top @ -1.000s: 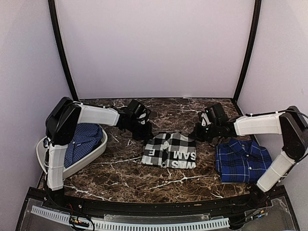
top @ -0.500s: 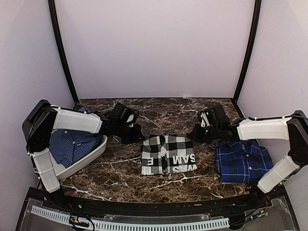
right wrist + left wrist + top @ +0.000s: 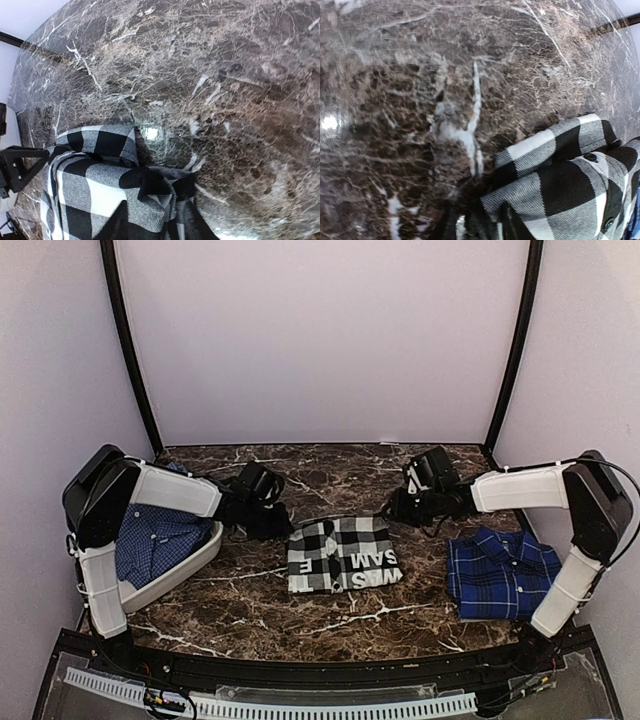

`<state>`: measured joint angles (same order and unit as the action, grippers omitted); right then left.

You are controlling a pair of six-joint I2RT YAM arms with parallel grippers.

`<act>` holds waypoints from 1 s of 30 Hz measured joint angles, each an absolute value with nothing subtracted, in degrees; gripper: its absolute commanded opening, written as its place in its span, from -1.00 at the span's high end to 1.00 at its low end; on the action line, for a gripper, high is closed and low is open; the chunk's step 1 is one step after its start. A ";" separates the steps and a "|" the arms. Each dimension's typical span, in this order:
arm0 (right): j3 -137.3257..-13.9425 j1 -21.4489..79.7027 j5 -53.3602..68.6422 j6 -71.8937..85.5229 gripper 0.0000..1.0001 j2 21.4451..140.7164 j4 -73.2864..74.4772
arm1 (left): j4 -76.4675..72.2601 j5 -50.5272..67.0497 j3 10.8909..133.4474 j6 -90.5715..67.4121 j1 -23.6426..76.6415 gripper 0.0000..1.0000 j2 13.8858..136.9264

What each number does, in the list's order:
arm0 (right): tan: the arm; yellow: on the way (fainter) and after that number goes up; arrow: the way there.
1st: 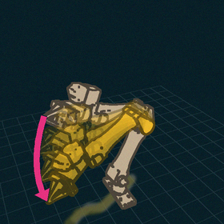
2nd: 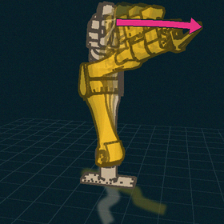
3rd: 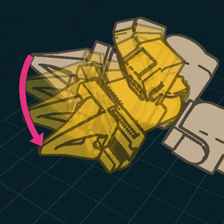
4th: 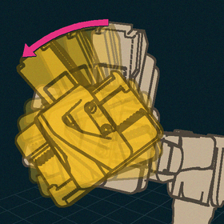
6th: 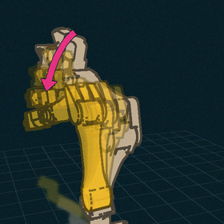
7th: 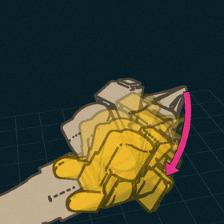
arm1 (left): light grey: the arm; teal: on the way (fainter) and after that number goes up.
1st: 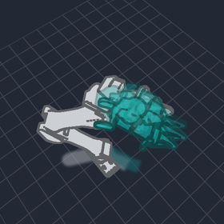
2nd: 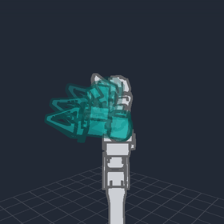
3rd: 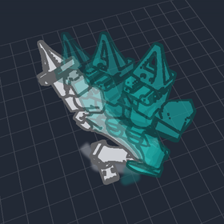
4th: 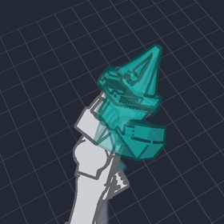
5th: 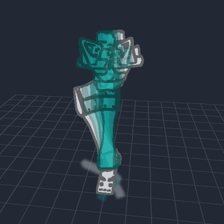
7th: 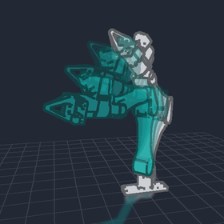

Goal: Fold and stack the long sleeve shirts
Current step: Fold the 2/3-rectangle-folded shirt at the center of the board, then smooth out the square-folded shirt at the center of the board.

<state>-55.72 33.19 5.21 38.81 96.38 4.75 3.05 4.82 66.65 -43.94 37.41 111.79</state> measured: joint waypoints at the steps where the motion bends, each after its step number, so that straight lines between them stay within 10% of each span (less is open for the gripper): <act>1: -56.62 32.88 4.84 37.95 0.03 96.47 5.76 | 3.33 4.16 67.00 -43.75 37.17 0.24 111.77; 30: -74.72 44.21 -4.32 24.40 -0.01 108.38 20.82 | 8.88 3.55 77.03 -40.47 46.41 0.37 112.18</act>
<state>-74.72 44.21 -4.32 24.40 108.38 20.82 8.88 3.55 77.03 -40.47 46.41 112.18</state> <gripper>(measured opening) 0.504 0.322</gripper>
